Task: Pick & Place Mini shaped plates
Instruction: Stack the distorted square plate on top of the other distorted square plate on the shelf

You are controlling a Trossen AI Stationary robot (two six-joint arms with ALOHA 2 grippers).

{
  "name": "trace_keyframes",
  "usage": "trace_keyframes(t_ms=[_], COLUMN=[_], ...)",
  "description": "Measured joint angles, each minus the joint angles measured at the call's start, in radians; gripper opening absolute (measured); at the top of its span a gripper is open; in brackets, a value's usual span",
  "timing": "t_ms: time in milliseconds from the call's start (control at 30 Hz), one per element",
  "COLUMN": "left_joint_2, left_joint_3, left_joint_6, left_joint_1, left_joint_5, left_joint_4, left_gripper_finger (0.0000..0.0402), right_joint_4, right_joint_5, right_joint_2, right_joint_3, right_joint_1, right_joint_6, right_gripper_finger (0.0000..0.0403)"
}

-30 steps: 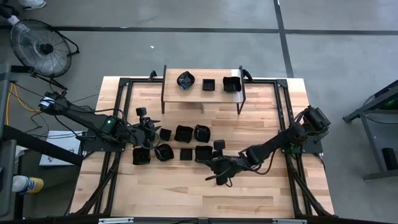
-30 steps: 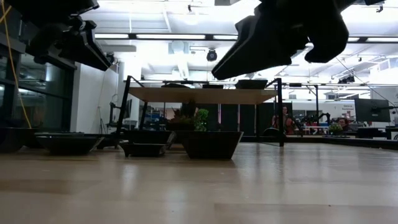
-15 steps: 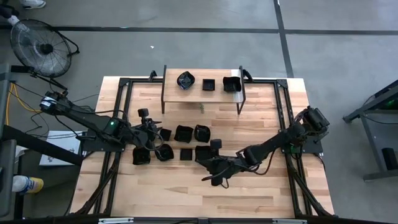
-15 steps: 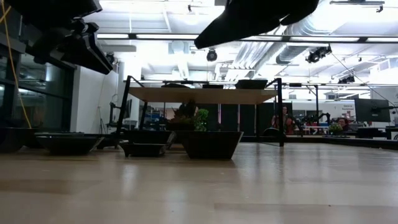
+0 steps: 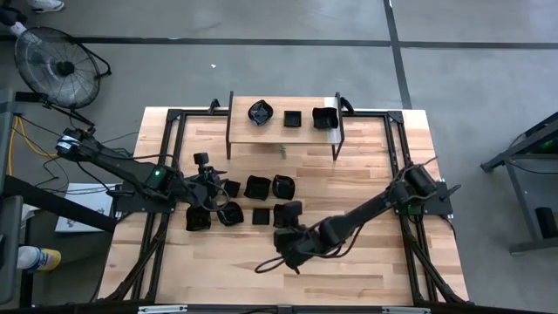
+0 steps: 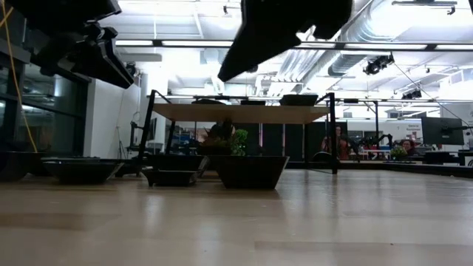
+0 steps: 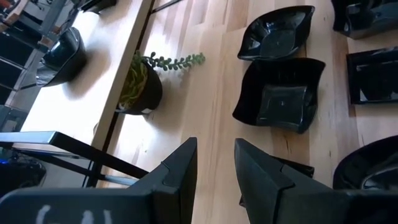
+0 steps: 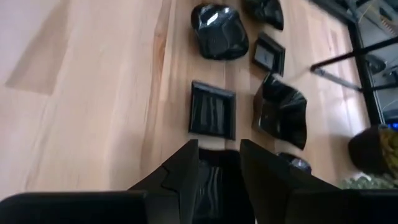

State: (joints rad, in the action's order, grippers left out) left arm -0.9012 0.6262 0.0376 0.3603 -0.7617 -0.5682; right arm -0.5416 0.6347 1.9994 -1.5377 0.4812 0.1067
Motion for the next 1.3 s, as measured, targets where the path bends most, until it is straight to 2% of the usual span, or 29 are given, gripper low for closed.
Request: trace_keyframes(t_ms=[100, 300, 567, 667, 967, 1300], left_joint_2=[0.0, 0.0, 0.0, 0.0, 0.0, 0.0], left_joint_3=[0.0, 0.0, 0.0, 0.0, 0.0, 0.0], left_joint_6=[0.0, 0.0, -0.003, -0.003, -0.003, -0.002], left_joint_1=[0.0, 0.0, 0.0, 0.0, 0.0, 0.0], left_joint_5=[0.0, 0.0, -0.001, -0.002, -0.007, -0.006], left_joint_4=[0.0, 0.0, -0.003, -0.005, -0.009, -0.009], left_gripper_finger=[0.0103, 0.0103, 0.0103, 0.0103, 0.0103, 0.0103], right_joint_4=[-0.039, -0.16, -0.182, -0.181, -0.152, -0.151], right_joint_5=[-0.005, -0.086, -0.091, -0.098, -0.227, -0.19], right_joint_2=[0.0, 0.006, 0.018, 0.019, 0.092, 0.091], right_joint_3=[-0.004, -0.004, -0.003, -0.003, -0.002, -0.002], right_joint_1=[0.01, 0.02, 0.021, 0.015, -0.02, -0.034], right_joint_6=[0.042, 0.169, 0.177, 0.178, 0.166, 0.139], right_gripper_finger=[0.0115, 0.0122, 0.0196, 0.0211, 0.0197, 0.0188])
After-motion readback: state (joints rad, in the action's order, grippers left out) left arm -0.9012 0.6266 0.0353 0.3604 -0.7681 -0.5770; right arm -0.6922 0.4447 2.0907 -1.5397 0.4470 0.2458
